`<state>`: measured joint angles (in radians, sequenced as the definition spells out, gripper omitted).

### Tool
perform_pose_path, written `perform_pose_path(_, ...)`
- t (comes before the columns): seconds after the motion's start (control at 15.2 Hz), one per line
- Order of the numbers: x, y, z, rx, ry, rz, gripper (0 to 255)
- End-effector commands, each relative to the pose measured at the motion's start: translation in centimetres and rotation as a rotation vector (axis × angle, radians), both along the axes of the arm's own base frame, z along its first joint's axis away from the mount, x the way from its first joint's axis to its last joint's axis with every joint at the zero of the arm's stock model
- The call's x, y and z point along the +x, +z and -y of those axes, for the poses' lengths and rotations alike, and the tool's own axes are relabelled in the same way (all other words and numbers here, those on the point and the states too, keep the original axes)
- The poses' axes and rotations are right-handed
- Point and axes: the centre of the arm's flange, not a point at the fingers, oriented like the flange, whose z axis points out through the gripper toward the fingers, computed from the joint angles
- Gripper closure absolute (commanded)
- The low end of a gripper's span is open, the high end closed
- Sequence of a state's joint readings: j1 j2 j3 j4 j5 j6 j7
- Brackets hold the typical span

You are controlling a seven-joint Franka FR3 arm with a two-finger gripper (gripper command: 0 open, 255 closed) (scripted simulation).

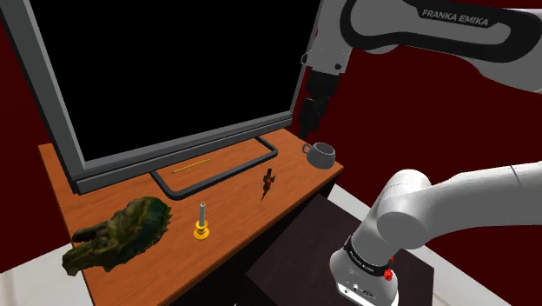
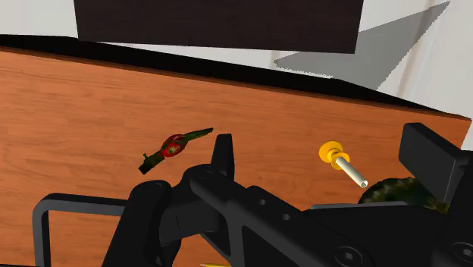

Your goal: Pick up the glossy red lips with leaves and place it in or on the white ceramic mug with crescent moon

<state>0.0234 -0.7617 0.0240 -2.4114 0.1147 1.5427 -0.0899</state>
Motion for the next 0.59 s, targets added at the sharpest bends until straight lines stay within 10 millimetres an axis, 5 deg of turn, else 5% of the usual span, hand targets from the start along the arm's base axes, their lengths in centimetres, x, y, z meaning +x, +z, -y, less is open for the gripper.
perform_pose_path(0.0,0.0,0.0,0.0,0.000,0.000,0.000,0)
perform_pose_path(0.53,6.5,-8.4,3.1,0.002,-0.187,-0.060,0)
